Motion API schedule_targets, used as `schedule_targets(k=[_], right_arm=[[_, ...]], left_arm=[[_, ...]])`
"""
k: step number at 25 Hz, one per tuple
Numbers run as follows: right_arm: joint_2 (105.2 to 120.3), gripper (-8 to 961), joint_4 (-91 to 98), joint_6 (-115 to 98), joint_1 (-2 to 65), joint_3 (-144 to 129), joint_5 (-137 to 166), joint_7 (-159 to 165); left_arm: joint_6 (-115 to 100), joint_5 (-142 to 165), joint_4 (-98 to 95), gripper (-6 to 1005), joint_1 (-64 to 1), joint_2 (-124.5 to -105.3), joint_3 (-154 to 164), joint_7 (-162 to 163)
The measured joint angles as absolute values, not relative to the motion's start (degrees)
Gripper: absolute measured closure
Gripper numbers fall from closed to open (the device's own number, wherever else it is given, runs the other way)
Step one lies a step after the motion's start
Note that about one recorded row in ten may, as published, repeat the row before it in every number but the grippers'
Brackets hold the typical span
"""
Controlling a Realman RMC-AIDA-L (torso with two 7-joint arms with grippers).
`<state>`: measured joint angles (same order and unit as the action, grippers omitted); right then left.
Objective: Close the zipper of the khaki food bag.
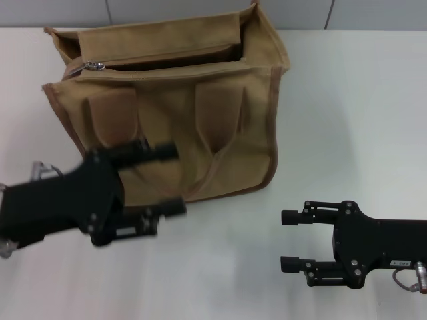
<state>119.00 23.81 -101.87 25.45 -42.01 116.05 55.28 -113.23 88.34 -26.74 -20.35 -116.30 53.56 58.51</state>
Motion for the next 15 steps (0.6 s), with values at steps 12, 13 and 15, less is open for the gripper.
schedule_targets(k=[12,13,15], right_arm=[[118.95,248,23.89,-101.87,25.33,-41.99,115.74,55.39],[118.93,248,23.9,-101.87,25.28,-41.97,115.73,55.42],[118.89,248,23.94,-101.87,25.18,-41.92,115.69,55.5]], left_arm=[[-111.71,68.78,-17.61,251,-19.88,-118.55,36.77,54.48],[-109.74,68.4,-17.2,251,-19.52,-118.45,34.76,54.37],[-105.9,68.35,-17.14,251,-19.05,-118.28,32.72,54.41]])
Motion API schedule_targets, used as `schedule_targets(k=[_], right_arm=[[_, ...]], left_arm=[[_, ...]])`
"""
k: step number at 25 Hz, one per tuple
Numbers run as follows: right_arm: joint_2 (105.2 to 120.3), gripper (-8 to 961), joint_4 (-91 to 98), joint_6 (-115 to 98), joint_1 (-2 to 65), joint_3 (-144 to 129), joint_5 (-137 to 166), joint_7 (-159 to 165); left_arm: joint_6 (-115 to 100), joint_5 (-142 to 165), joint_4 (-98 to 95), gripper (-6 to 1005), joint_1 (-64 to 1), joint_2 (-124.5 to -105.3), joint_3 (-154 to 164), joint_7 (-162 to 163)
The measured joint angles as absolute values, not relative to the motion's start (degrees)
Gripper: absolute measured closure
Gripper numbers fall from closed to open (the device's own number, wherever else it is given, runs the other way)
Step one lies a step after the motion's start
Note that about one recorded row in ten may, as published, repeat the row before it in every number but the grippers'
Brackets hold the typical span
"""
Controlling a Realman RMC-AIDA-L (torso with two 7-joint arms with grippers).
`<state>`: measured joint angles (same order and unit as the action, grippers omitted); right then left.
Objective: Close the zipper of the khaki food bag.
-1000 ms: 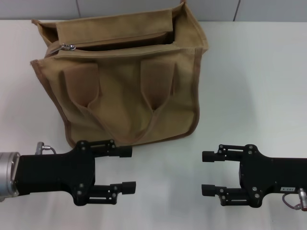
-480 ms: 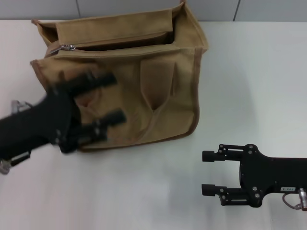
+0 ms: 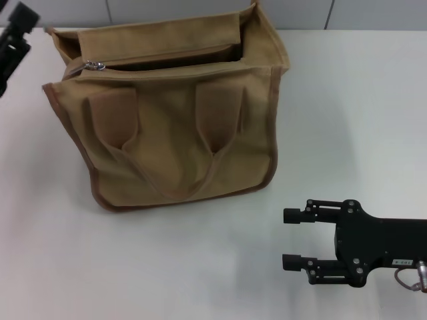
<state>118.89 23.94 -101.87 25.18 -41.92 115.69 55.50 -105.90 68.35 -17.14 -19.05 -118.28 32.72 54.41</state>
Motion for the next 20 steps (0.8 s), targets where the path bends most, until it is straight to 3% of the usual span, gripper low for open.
schedule_targets(k=[11,20], right_arm=[[118.66,248,24.09,-101.86,25.14,-41.83,115.66,55.64],[118.57,249,24.09,-101.86,25.13,-41.83,115.61,55.65]], left_arm=[[-93.29,76.31,-18.58,253,-15.8,-114.36,32.34,53.99],[-93.1,86.89,-22.1,254,-15.95,-112.52,32.31,52.64]])
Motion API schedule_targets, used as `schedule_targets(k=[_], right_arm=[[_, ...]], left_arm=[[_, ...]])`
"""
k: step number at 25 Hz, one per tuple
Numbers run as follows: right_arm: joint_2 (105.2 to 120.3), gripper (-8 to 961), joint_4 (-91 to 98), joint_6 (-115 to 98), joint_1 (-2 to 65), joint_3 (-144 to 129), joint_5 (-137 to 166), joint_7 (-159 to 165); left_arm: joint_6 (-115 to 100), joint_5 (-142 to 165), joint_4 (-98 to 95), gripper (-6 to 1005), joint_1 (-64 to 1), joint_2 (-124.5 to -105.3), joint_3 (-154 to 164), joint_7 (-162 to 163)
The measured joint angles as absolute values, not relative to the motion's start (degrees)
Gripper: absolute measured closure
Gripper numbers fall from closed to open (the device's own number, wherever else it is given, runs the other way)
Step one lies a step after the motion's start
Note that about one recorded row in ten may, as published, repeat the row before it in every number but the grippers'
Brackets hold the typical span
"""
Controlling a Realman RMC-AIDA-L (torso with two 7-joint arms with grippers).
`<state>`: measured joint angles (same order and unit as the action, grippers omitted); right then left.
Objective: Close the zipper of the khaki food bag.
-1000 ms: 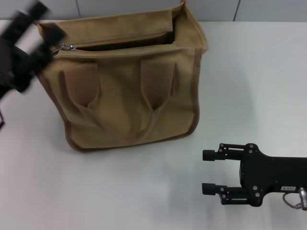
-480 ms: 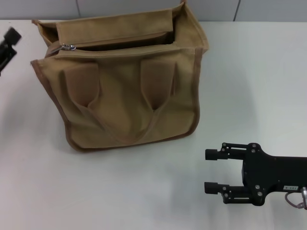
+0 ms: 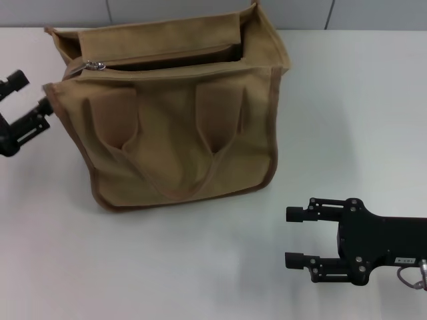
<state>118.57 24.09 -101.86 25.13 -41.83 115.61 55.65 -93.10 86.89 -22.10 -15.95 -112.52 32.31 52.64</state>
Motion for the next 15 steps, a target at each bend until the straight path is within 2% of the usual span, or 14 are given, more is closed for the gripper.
schedule_targets(k=[15], right_arm=[[118.47,249,23.99,-101.86,24.8,-41.83,115.58,55.84]], left_arm=[[-90.25,93.27,-25.14,257,-18.56,-113.54,31.75,47.69]])
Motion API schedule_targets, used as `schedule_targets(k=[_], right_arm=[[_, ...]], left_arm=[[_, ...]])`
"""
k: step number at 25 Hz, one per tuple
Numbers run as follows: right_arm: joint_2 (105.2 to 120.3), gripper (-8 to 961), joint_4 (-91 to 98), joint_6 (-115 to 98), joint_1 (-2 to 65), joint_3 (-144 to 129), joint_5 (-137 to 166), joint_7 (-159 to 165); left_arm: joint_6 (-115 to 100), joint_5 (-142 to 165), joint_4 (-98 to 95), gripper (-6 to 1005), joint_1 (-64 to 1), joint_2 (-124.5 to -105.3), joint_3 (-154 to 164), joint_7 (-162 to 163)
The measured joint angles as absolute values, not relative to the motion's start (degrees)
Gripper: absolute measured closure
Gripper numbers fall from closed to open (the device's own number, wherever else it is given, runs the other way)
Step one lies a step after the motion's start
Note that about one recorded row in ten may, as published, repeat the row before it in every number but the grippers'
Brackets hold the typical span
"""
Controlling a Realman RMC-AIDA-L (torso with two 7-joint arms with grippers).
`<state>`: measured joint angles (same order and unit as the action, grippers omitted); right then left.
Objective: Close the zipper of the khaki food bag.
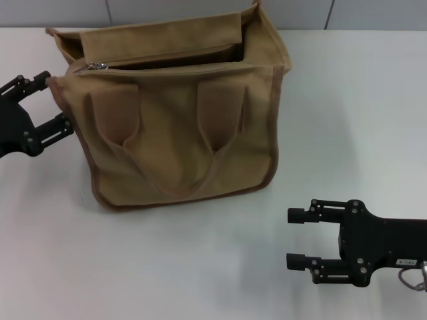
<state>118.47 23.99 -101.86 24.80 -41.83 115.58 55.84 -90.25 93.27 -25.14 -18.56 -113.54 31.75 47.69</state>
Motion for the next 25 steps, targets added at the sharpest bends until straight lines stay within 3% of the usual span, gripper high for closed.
schedule_targets(k=[4,14,25], right_arm=[[118.47,249,24.02,-101.86,24.78,-41.84,115.57,55.99],[118.47,248,24.22,-101.81,25.12,-41.74,115.57,56.66],[118.47,249,24.26,-101.72,25.31,-41.66,115.57,56.77]], left_arm=[[-87.7,93.16,-26.32,257,-18.96,-114.0,31.51,45.41],[-88.42,93.39,-27.94,259,-18.55,-111.37,31.62,49.36],[-84.96,93.44,-28.13,261,-19.78,-114.29,31.41,44.55]])
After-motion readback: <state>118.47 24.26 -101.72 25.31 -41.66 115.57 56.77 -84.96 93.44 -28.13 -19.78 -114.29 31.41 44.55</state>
